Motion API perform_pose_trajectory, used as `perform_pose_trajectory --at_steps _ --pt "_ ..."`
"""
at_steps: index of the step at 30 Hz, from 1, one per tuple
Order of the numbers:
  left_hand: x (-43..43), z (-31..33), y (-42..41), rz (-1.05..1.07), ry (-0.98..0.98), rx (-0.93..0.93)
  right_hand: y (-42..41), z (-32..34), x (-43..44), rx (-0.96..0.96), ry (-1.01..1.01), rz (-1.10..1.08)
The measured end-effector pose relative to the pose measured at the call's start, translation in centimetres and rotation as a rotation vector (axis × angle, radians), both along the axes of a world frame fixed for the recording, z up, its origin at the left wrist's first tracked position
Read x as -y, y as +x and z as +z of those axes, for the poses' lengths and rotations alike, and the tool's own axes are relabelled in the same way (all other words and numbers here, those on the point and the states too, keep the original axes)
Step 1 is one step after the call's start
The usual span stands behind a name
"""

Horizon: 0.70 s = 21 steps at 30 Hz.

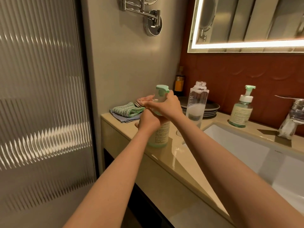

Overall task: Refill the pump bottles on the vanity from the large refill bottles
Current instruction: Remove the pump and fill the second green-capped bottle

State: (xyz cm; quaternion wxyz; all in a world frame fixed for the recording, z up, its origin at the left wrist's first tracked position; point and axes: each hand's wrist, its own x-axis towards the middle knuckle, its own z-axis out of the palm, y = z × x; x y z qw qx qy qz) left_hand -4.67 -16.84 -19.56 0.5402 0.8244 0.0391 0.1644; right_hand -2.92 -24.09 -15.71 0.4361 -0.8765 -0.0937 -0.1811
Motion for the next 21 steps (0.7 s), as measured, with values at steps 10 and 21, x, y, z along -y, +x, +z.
perform_pose_trajectory --at_steps 10,21 --pt "0.4 -0.4 0.2 0.03 0.08 0.013 -1.5 0.6 1.0 -0.176 0.02 0.171" --pt "0.2 -0.7 0.7 -0.008 0.096 0.043 -1.7 0.8 0.7 -0.07 -0.073 0.041"
